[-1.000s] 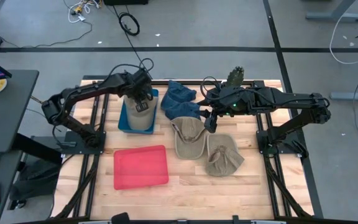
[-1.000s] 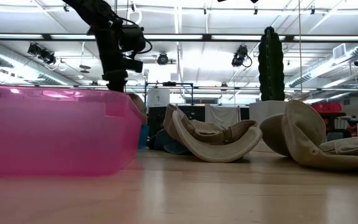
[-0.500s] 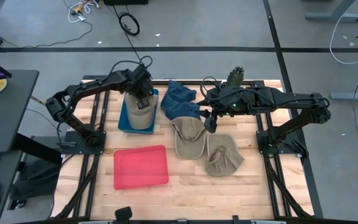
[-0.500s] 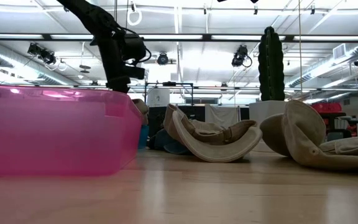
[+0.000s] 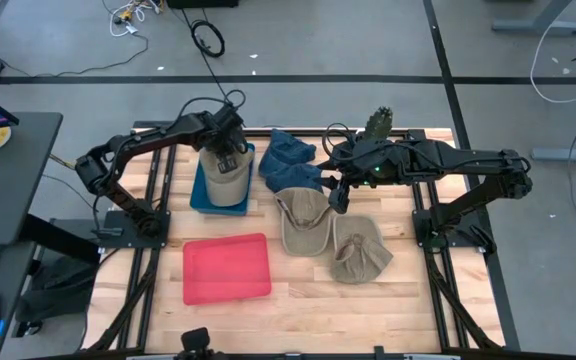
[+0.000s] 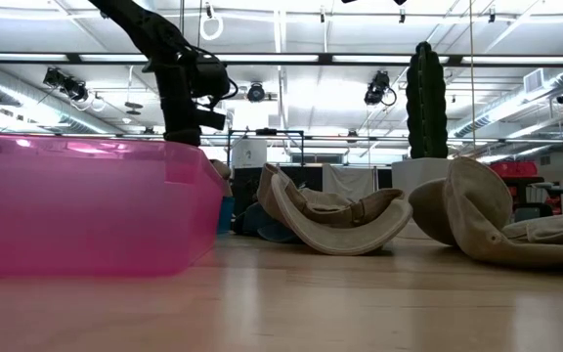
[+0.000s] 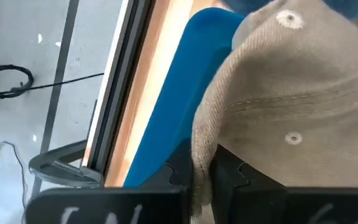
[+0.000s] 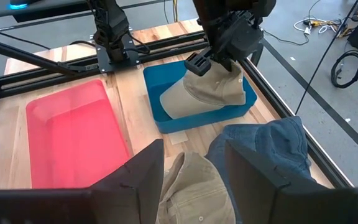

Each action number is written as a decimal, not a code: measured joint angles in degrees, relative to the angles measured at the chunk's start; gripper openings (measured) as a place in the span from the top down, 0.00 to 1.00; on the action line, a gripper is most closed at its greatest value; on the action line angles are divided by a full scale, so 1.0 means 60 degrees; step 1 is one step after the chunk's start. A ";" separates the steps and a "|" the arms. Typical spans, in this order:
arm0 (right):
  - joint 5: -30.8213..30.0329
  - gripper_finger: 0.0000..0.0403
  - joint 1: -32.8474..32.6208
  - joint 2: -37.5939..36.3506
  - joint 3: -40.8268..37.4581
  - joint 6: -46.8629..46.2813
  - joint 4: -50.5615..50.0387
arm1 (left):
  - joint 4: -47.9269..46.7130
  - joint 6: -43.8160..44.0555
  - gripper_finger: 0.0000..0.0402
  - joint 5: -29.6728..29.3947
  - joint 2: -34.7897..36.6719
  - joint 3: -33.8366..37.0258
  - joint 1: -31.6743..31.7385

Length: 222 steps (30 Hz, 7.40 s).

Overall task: Pick & Place hat
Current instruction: Put the bottom brown cap into the blue bin

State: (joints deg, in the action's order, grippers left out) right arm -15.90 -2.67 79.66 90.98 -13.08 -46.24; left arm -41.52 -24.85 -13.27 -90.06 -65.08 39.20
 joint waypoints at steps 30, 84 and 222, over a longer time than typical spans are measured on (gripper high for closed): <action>-0.0019 0.57 0.0002 0.0000 0.0000 0.0011 0.0000 | 0.0158 0.0010 0.93 0.0413 -0.0321 0.0149 -0.0134; -0.0184 0.57 -0.0001 -0.0009 0.0000 0.0069 -0.0094 | -0.2366 0.0096 0.25 -0.0009 -0.0426 -0.2351 0.0492; 0.5000 1.00 -0.4394 -0.3953 -0.3176 -0.6936 -0.1235 | -0.2402 0.5942 0.25 -0.0621 0.2131 -0.4889 -0.6731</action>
State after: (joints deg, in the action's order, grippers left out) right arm 14.10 -29.04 55.94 71.93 -54.70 -53.65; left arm -55.93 10.80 -16.99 -77.28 -94.41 -1.19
